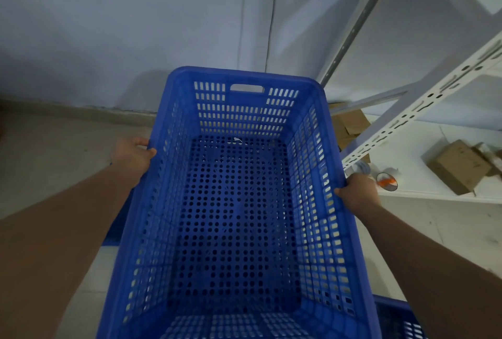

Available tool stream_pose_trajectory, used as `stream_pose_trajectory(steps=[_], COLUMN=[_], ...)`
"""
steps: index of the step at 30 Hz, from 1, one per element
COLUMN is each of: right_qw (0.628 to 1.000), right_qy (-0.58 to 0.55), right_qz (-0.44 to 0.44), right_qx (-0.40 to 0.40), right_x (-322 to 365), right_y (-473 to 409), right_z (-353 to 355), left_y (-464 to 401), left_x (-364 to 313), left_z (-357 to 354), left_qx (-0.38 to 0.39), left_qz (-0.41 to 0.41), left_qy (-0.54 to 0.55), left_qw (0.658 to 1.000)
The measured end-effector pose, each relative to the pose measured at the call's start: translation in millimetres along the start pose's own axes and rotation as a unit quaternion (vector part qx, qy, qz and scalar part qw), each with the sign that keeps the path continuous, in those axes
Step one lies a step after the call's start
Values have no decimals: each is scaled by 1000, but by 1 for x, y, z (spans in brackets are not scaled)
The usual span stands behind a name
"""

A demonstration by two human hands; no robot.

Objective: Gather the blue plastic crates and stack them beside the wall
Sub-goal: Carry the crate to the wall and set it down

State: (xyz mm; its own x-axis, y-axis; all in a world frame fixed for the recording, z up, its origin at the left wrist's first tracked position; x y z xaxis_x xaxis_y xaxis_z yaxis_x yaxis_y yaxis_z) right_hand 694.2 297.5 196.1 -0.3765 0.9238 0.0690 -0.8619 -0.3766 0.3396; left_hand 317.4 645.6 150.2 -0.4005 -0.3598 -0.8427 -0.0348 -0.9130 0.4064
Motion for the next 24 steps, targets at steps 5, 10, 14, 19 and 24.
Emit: stream_pose_trajectory(steps=[5,10,14,19,24], right_qw=[1000,1000,1000,999,999], right_qy=[-4,-10,-20,-35,-9], right_qz=[0,4,8,-5,-15], right_qx=[3,6,9,26,43], right_x=[4,7,10,7,4], right_y=[3,6,8,11,7], right_z=[-2,-3,-6,-13,-13], left_y=[-2,-3,-2,0,0], left_x=[0,1,1,-12,-17], left_z=[5,9,14,14,4], left_qx=[-10,-7,-11,7,15], left_qz=[-2,12,22,1,14], left_qy=[-6,-14,-8,-1,7], left_qw=[1000,1000,1000,1000,1000])
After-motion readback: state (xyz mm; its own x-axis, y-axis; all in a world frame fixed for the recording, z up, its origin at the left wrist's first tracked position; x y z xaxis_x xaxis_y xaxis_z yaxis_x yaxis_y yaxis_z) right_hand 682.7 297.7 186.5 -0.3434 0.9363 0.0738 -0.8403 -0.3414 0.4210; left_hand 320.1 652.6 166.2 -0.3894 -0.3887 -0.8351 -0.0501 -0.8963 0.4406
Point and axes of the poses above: each hand's wrist, its own y-axis away from the middle knuckle, its own z-axis out of the back of the hand, x = y × z, the point moved 9 cm from there along -y, towards the middle knuckle, and after that the axes turned 10 degrees about y, right-handed, at the moved point
